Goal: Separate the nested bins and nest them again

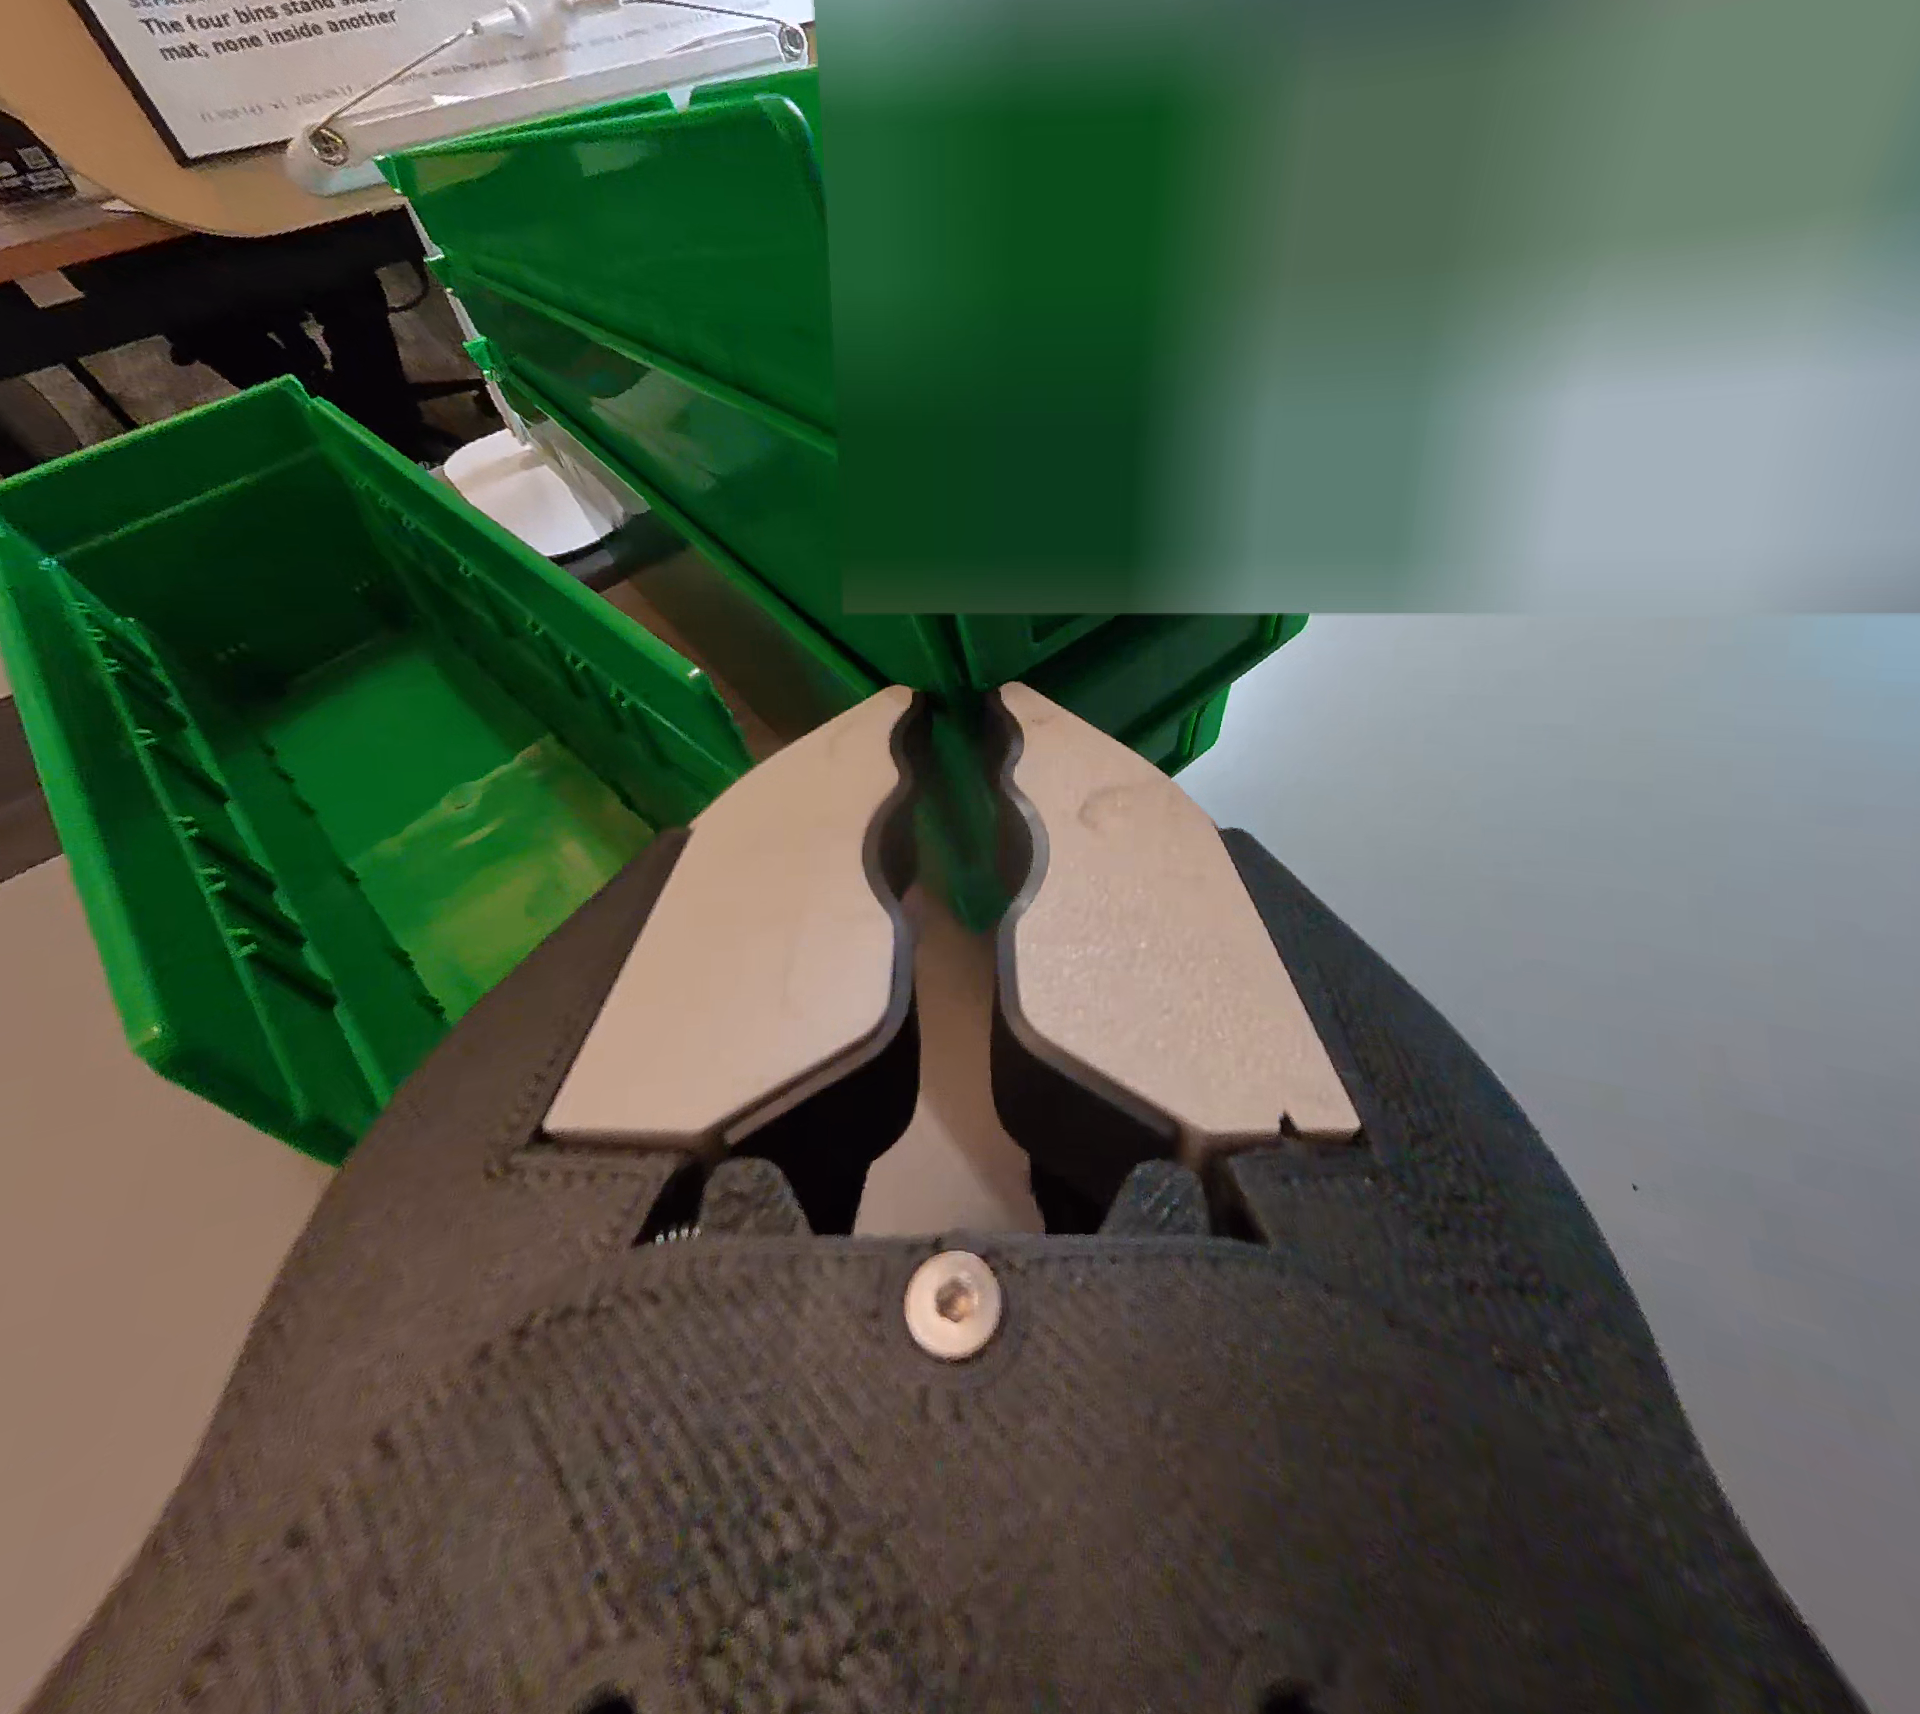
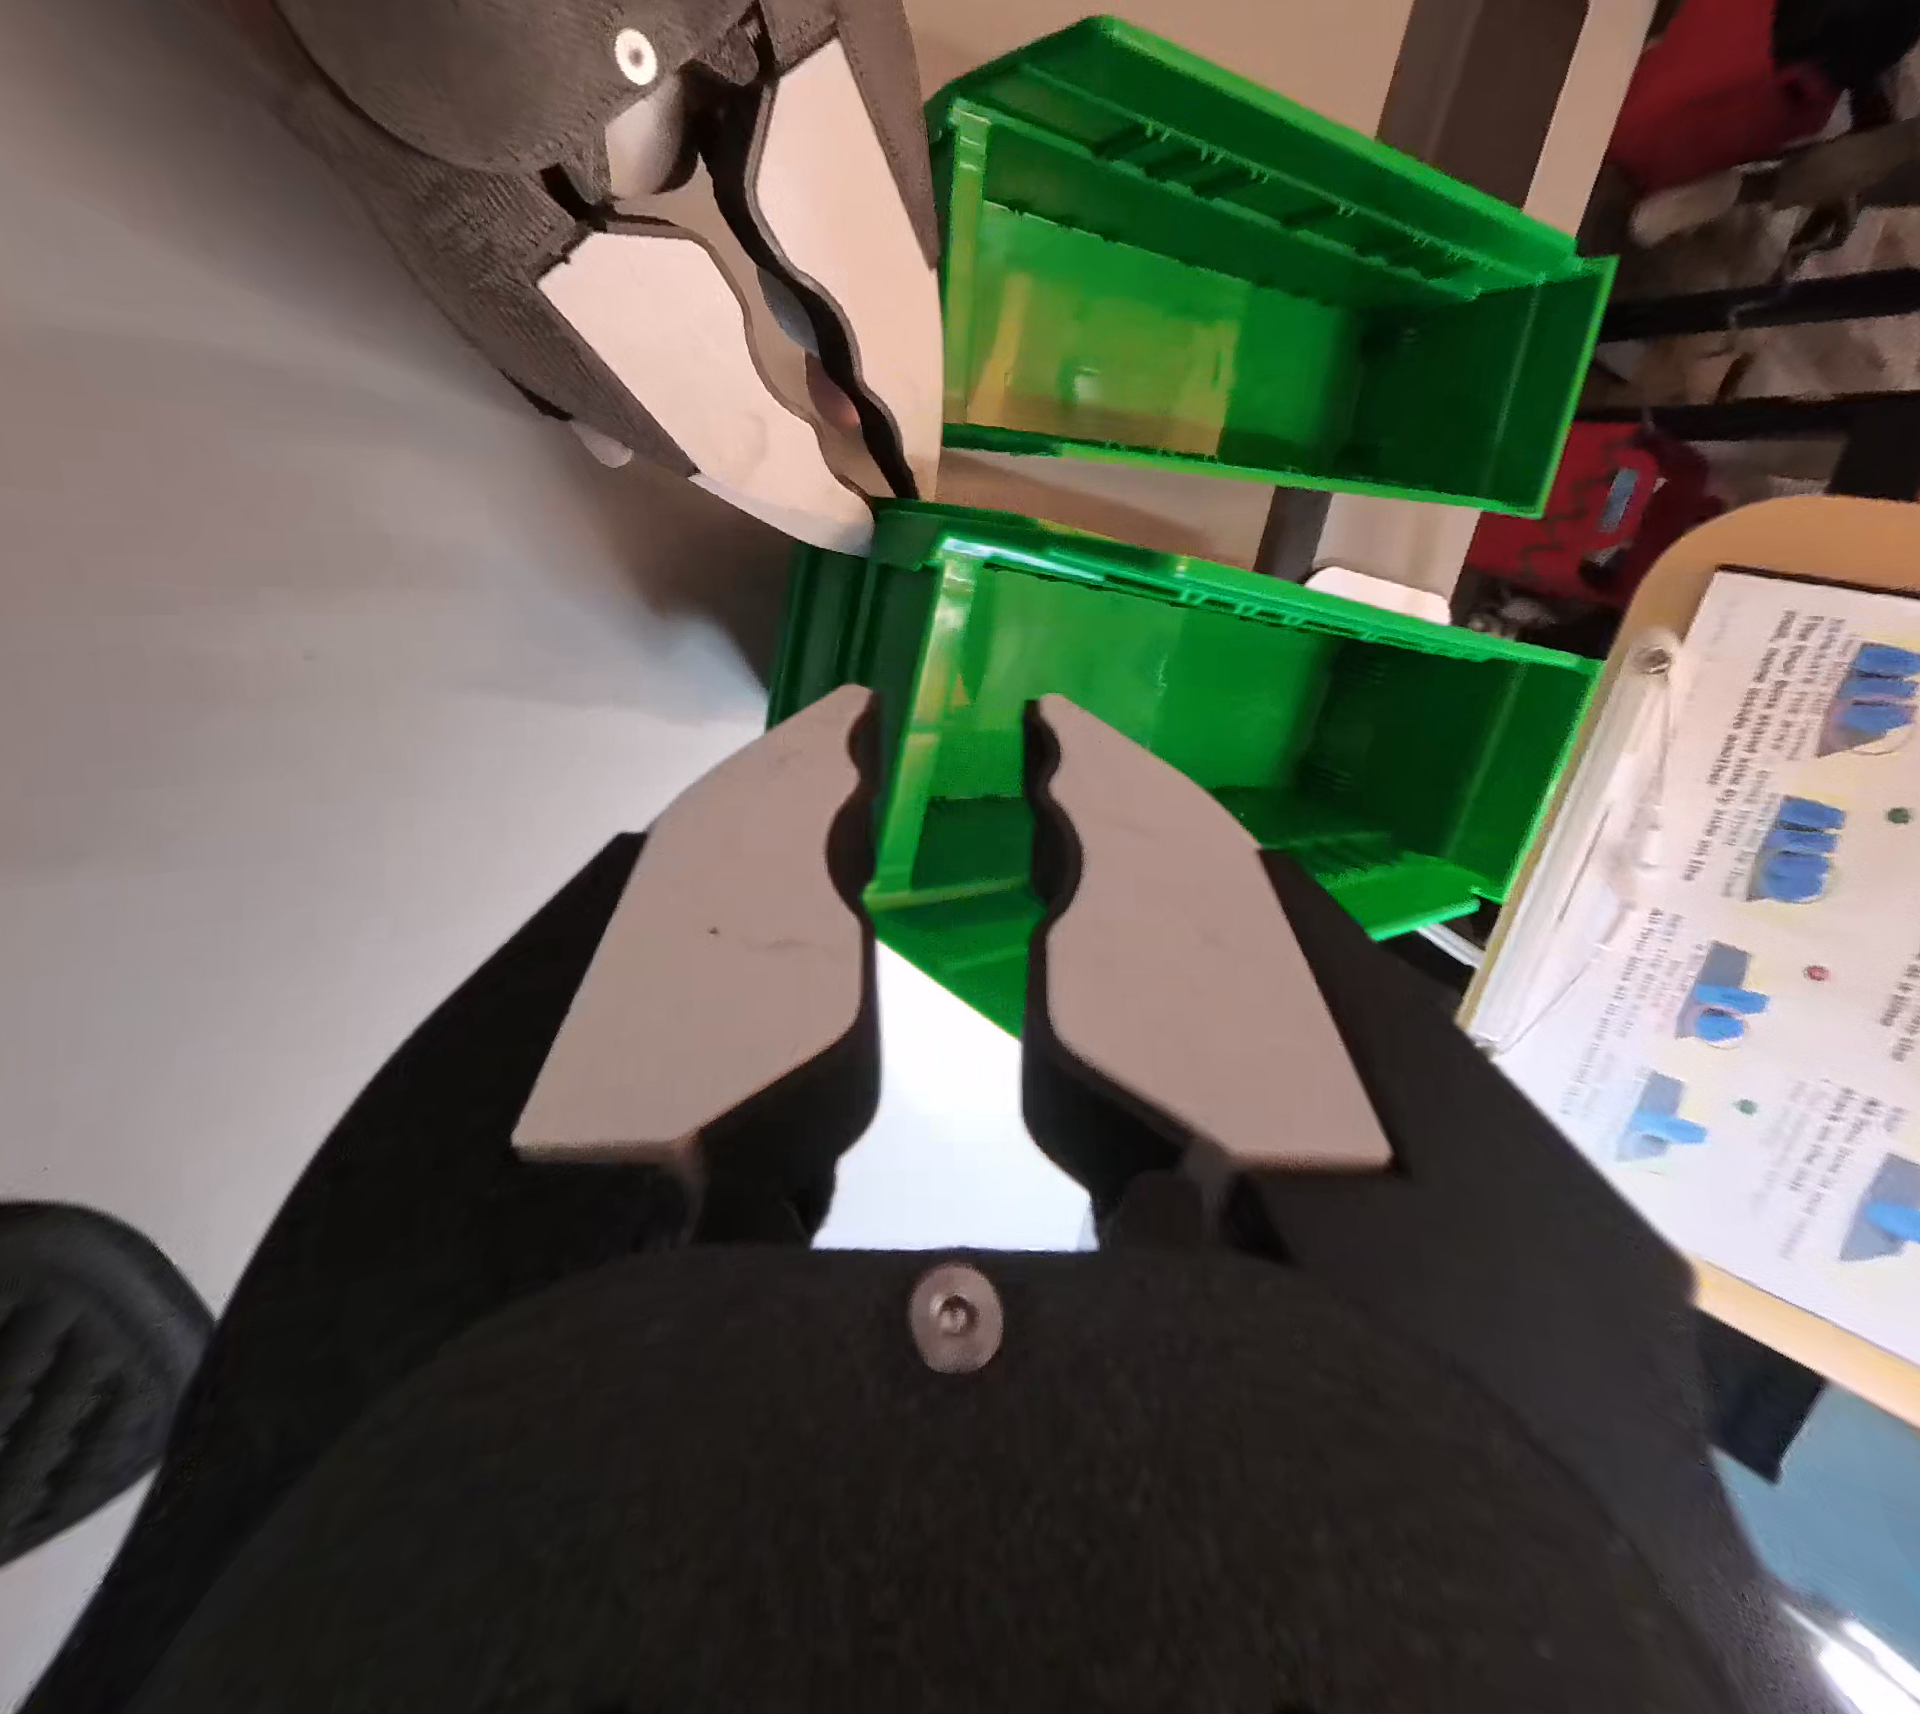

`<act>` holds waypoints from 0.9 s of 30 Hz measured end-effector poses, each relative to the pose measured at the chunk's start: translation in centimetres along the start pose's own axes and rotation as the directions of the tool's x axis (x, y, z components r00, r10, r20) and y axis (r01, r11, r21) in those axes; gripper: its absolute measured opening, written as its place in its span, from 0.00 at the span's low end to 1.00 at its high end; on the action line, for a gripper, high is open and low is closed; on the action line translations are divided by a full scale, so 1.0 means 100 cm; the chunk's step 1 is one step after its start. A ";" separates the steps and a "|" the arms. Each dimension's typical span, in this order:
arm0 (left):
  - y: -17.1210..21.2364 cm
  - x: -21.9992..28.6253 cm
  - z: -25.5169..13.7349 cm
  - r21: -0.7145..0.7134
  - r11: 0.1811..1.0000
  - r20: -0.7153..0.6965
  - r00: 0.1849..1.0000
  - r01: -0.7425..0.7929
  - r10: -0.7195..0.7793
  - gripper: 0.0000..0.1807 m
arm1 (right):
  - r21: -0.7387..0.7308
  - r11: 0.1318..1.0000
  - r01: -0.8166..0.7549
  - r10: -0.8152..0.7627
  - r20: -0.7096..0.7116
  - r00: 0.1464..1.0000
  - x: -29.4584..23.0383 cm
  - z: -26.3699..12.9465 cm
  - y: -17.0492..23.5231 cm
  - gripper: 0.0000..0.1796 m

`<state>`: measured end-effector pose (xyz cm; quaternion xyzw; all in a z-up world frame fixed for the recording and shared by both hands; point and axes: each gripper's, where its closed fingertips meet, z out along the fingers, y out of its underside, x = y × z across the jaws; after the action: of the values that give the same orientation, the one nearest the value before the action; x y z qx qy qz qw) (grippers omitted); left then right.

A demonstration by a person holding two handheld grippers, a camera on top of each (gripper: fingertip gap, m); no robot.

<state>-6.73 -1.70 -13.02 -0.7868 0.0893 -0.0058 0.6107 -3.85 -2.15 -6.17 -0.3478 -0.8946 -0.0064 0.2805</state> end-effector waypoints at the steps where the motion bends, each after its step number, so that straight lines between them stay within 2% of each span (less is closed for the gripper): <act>1: 0.000 0.000 0.000 0.003 1.000 0.001 1.000 0.008 -0.008 0.06 | -0.017 1.000 -0.015 0.015 -0.008 1.000 -0.002 0.008 0.003 0.17; 4: 0.000 0.000 0.000 0.009 1.000 0.002 1.000 0.009 -0.010 0.05 | -0.077 0.996 -0.055 0.054 -0.015 0.998 -0.012 0.038 0.013 0.26; 7: 0.000 0.000 0.000 0.013 1.000 -0.002 1.000 0.008 -0.008 0.05 | -0.168 0.984 -0.053 0.041 -0.075 0.996 -0.011 0.063 0.029 0.23; 8: 0.001 -0.001 0.000 0.010 1.000 0.002 1.000 0.010 -0.010 0.05 | -0.141 0.987 -0.074 0.068 -0.051 0.996 -0.014 0.066 0.027 0.20; 11: 0.001 -0.002 -0.001 0.016 1.000 -0.007 1.000 0.005 -0.004 0.05 | -0.096 0.992 -0.080 0.079 -0.015 0.997 -0.011 0.063 0.024 0.16; 27: -0.014 0.006 0.000 0.084 0.995 0.007 0.999 -0.052 0.052 0.05 | -0.071 0.996 -0.051 0.057 0.085 0.995 -0.003 0.041 0.028 0.16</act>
<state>-5.92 -1.45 -11.73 -0.7579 0.1081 0.0081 0.6433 -3.99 0.61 -10.27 -0.3810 -0.8955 -0.0144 0.2295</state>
